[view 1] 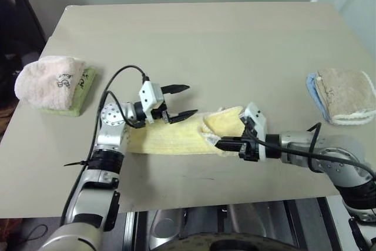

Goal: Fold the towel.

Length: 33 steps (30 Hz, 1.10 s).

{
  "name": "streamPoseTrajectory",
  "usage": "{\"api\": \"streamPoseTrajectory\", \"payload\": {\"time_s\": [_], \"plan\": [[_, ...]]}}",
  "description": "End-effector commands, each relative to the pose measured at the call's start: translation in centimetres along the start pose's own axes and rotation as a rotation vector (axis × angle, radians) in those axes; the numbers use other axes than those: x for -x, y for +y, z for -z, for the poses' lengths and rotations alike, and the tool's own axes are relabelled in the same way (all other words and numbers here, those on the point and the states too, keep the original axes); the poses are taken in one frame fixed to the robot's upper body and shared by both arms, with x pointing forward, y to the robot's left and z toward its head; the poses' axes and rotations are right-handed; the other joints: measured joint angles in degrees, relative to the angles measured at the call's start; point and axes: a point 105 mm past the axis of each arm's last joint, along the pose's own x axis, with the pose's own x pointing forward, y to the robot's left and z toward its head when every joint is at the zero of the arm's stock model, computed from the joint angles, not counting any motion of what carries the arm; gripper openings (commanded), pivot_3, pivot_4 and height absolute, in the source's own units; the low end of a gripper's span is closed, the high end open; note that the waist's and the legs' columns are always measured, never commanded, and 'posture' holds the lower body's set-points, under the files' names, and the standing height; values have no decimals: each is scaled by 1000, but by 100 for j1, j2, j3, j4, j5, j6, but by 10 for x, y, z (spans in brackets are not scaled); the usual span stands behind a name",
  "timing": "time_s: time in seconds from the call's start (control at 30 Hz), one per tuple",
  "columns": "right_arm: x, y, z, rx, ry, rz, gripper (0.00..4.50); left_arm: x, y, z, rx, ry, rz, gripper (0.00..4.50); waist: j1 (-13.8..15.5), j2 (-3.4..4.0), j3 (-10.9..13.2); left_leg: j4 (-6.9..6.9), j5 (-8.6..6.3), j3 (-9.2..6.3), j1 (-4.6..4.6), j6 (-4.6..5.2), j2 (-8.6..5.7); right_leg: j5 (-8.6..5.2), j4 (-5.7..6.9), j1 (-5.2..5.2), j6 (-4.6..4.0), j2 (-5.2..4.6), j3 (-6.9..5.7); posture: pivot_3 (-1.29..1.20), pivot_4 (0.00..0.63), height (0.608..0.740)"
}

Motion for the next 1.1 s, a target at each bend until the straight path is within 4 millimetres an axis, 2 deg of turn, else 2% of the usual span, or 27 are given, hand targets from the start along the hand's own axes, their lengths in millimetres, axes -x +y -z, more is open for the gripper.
{"api": "streamPoseTrajectory", "payload": {"time_s": [0.03,0.37,0.57,0.67,0.77,0.93,1.1], "plan": [[-4,5,-5,53,-4,-34,30,0,13,-12,-53,-36,-28,4047,0,-3,-1,3,0,0,0,1,-1,2,-1,2,-1,-1,0,0,150,703],[-17,-9,-20,58,-64,14,30,-1,10,-9,-53,-44,-20,4047,-36,-2,-1,5,-1,1,1,-1,2,8,2,-4,-11,2,-1,0,150,703],[-12,-6,-32,63,-107,-1,30,0,9,-8,-50,-42,-16,4047,-32,-3,-1,5,0,3,-1,-2,1,8,1,-4,-11,1,0,0,150,703],[-3,-5,-51,61,-180,-13,30,0,9,-8,-51,-41,-19,4047,-33,-2,-1,4,0,2,-1,-3,2,8,2,-6,-12,2,0,0,150,703],[2,-2,-56,64,-199,-24,30,1,9,-8,-51,-41,-19,4047,-33,-3,-1,2,1,3,-2,-5,1,8,2,-7,-13,3,1,0,150,703],[-4,4,-48,73,-155,-37,30,0,11,-8,-51,-41,-24,4047,-31,-2,-1,-2,1,3,-3,-8,1,6,1,-10,-15,2,0,0,150,703],[-24,4,-25,70,-63,-26,30,0,13,-10,-54,-43,-22,4047,-31,-2,-1,-8,4,0,-2,-11,3,5,2,-13,-18,4,-2,0,150,703]]}}
